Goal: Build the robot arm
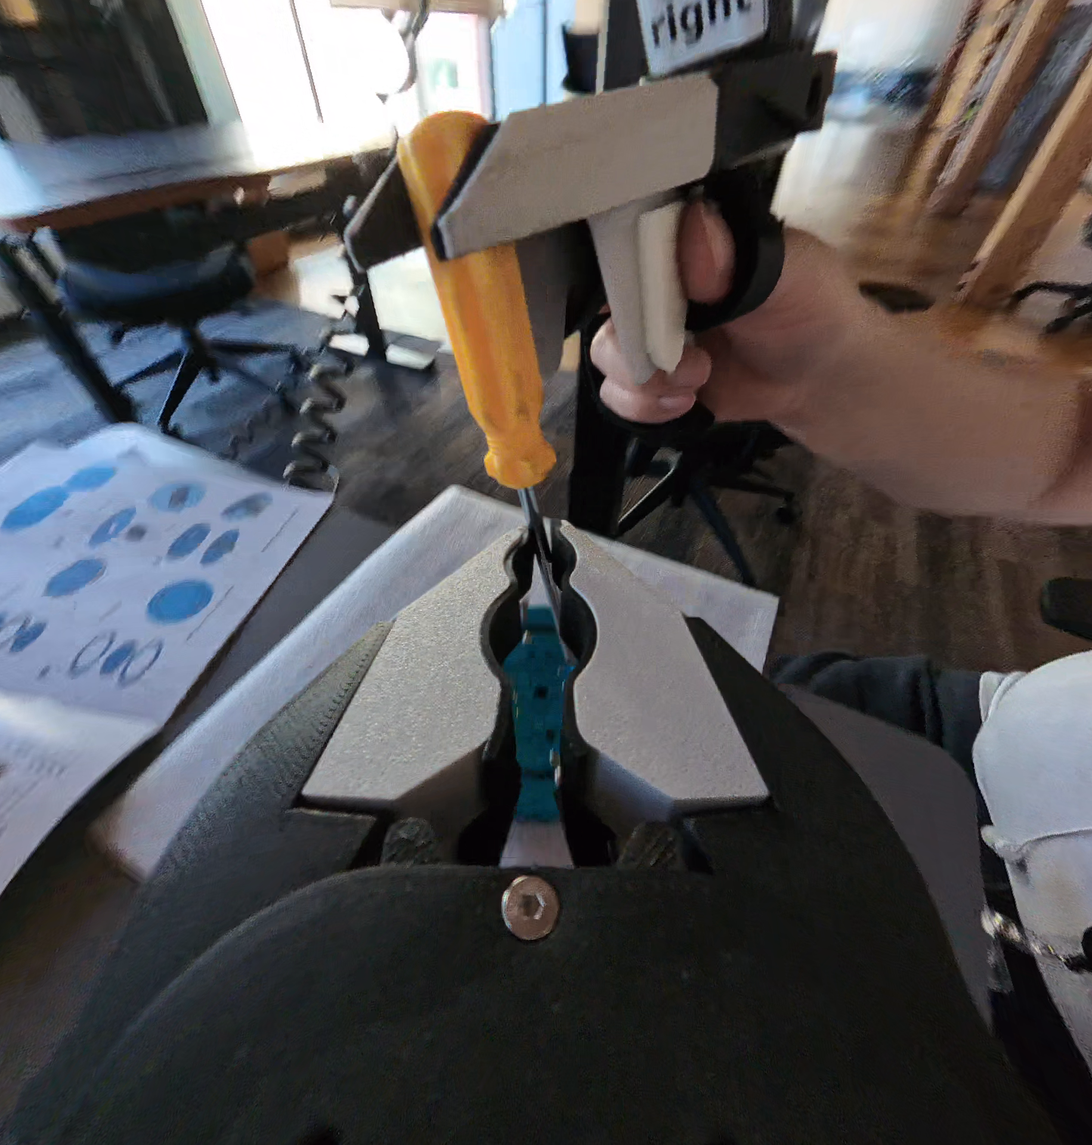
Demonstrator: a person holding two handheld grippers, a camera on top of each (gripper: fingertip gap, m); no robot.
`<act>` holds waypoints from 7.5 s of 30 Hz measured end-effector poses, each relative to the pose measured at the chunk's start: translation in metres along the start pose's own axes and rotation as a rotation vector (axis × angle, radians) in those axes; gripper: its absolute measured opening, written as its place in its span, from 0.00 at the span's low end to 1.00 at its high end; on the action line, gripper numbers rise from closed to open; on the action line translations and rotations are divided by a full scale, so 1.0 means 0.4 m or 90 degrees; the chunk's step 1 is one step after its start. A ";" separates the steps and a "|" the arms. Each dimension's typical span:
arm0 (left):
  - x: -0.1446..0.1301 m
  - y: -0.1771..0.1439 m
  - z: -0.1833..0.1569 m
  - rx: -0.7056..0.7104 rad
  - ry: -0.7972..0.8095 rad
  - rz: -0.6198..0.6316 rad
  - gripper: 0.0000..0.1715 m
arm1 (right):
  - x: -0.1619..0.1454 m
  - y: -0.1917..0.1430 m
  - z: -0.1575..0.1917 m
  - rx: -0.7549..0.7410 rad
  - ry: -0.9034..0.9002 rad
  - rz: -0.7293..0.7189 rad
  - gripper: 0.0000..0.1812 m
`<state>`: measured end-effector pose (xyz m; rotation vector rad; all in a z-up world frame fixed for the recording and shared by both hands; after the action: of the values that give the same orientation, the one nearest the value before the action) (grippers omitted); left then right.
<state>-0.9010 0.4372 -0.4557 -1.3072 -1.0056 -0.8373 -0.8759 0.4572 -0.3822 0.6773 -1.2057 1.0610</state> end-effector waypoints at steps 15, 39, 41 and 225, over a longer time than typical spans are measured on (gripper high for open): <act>-0.401 -0.173 0.025 0.104 -0.532 0.252 0.01 | -0.397 -0.092 -0.164 0.092 -0.504 0.769 0.11; -0.203 0.126 -0.067 0.127 0.138 0.233 0.27 | -0.416 -0.078 -0.170 0.120 -0.495 0.806 0.03; -0.206 0.139 -0.050 0.110 0.116 0.235 0.26 | -0.417 -0.078 -0.170 0.118 -0.485 0.809 0.03; -0.310 0.048 -0.082 0.303 -0.148 0.159 0.24 | -0.432 0.102 -0.006 0.044 -0.360 0.643 0.10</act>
<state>-0.9242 0.3996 -0.5775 -1.0981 -1.1125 -0.2348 -0.9132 0.4260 -0.5530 0.4025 -2.1122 1.8091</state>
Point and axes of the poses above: each gripper's, where its closed fingertips meet, y out along the fingers, x out of its top, z = x × y across the jaws, the point moved 3 cm from there along -y, back along the fingers, and after that the axes turned 7 degrees about z, right-handed, at the moved point
